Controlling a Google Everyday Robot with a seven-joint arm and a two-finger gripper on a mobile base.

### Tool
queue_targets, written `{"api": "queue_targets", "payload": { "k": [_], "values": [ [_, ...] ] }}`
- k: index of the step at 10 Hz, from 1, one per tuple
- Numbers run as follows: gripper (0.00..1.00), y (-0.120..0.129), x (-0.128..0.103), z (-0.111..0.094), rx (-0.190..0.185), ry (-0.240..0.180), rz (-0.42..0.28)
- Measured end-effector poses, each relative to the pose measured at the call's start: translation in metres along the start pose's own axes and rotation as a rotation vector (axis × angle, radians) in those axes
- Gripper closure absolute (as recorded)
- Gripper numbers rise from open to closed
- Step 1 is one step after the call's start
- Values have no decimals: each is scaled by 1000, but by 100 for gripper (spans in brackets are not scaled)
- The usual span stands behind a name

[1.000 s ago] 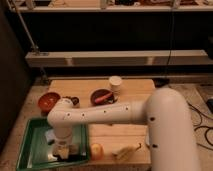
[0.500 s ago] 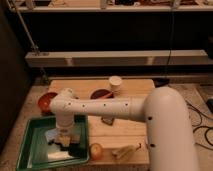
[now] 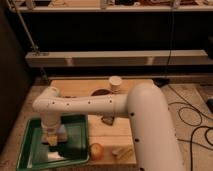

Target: Wipe tray with eraser

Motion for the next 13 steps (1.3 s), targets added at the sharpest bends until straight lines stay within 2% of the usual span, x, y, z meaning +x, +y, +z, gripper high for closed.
{"api": "queue_targets", "payload": {
  "k": [3,5,8,9,11,13],
  "values": [
    [100,-31,19,18,17,-15,-62],
    [100,-44,14,32,42,-18,-71],
    [100,-63,-22,51,86,5,-34],
    [100,-65,-32,52,88,23,-11],
    [100,-67,-55,46,78,45,39],
    [100,-58,-67,29,50,68,76]
  ]
}}
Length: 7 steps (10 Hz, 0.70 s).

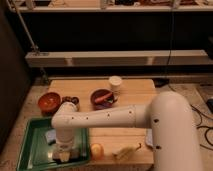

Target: Wipe tray with eraser

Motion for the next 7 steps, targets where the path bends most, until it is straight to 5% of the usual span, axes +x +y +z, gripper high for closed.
{"api": "queue_targets", "payload": {
  "k": [3,7],
  "values": [
    [100,21,11,-28,-47,4,0],
    [100,40,53,-46,-82,11,-49]
  ]
}}
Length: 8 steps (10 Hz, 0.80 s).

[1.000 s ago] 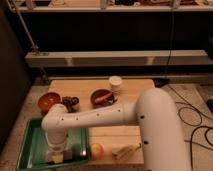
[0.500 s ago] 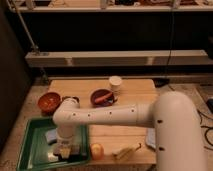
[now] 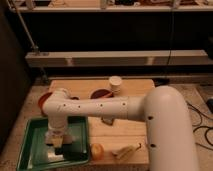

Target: Wipe tray with eraser

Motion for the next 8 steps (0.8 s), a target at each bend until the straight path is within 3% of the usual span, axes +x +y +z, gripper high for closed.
{"api": "queue_targets", "payload": {
  "k": [4,8],
  "values": [
    [100,-9,45,13,16,5,-80],
    [100,-49,58,33,58,-1,-145]
  ]
}}
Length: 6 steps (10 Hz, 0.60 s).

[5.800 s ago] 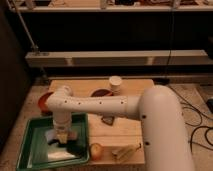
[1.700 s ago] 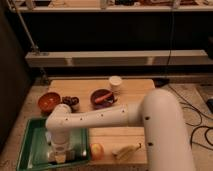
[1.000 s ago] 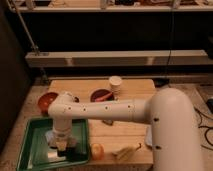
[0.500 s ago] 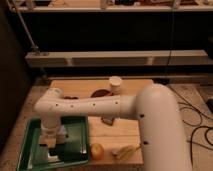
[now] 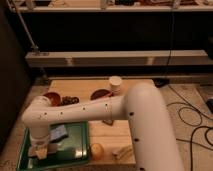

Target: Wipe tray with eraser

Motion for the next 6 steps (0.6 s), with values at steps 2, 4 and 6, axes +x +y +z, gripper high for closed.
{"api": "queue_targets", "payload": {
  "k": [2,4,6],
  "values": [
    [100,-9,-7,9,20,0,6],
    [100,-17,-27,13,33,3,35],
    [100,-23,-48,15,41,10,71]
  ]
}}
